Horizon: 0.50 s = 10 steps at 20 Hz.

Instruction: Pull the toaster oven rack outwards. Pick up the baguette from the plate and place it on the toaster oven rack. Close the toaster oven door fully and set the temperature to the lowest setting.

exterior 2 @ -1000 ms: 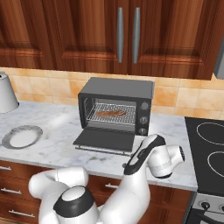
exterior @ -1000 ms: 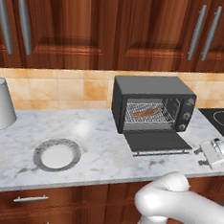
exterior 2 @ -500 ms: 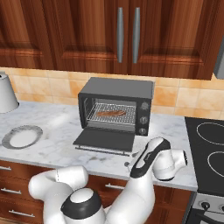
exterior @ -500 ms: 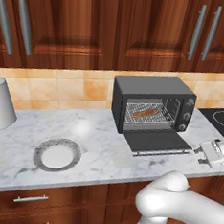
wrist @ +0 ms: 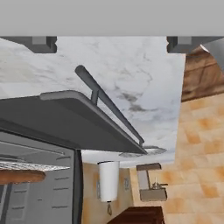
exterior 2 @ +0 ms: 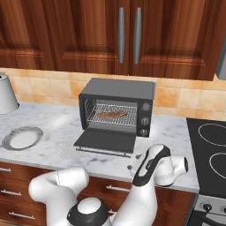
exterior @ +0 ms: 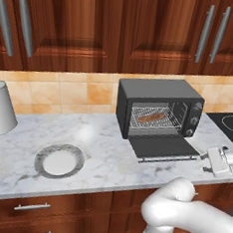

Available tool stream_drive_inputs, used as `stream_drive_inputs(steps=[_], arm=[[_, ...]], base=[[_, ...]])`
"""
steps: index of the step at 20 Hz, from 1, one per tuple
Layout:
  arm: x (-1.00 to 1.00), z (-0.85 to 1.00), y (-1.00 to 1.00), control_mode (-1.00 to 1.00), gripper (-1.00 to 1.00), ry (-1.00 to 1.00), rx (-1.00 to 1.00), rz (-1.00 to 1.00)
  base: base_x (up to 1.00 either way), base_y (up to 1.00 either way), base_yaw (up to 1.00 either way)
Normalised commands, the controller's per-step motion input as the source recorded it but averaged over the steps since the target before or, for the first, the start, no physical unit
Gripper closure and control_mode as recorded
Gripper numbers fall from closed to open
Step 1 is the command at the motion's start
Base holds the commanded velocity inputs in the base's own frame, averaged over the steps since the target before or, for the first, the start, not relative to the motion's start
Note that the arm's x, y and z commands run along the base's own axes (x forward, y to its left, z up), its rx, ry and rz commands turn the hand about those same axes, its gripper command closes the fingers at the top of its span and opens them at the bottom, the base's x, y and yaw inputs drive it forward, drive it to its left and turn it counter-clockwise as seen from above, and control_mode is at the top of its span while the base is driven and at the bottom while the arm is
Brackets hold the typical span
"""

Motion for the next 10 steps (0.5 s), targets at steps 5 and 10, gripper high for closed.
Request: stream_drive_inputs(steps=[5,10], arm=[[0.2,-0.21,0.0,-1.0,-1.0,-0.05,-0.16,-0.07],[0.27,-0.09,0.0,-1.0,-1.0,0.0,-0.16,-0.02]], base=[[0.0,0.0,0.0],[0.0,0.0,0.0]])
